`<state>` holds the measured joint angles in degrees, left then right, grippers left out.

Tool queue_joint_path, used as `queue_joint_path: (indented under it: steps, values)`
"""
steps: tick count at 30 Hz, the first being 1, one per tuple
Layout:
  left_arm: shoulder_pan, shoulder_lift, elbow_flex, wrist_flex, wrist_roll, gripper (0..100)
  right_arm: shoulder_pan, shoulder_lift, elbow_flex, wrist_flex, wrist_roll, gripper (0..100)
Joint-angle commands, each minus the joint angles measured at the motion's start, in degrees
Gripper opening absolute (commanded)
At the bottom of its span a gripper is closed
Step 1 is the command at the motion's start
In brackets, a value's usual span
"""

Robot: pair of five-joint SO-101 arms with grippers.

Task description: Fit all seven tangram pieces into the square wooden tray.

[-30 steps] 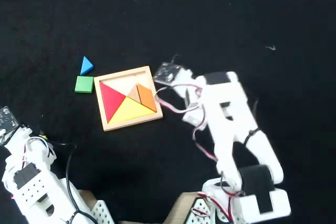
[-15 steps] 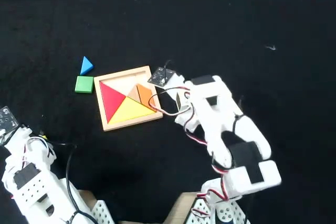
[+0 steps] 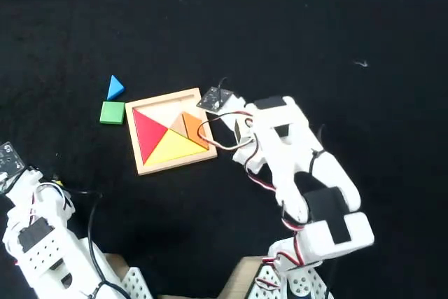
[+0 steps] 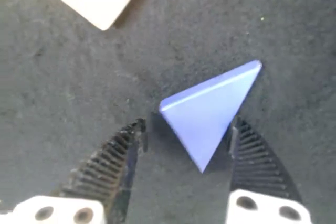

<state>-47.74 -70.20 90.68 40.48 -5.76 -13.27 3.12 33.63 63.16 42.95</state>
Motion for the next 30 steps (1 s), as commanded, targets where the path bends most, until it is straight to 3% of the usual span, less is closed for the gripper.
queue_joint_path:
  steps: [1, 8, 19, 30]
  values:
    - [0.75, -0.7, -0.31, -1.23, -0.26, 15, -2.11, -7.96, -3.12, 5.01, -3.87, 24.7]
    - [0.75, -0.7, -0.31, -1.23, -0.26, 15, -5.27, -9.27, -0.31, 3.87, -12.4, 24.7]
    - [0.75, -0.7, -0.31, -1.23, -0.26, 15, -3.34, 6.29, -2.42, -3.52, -12.57, 24.4]
    - [0.75, -0.7, -0.22, -1.23, -0.26, 15, -3.34, 6.9, -3.56, -2.64, -11.87, 24.3]
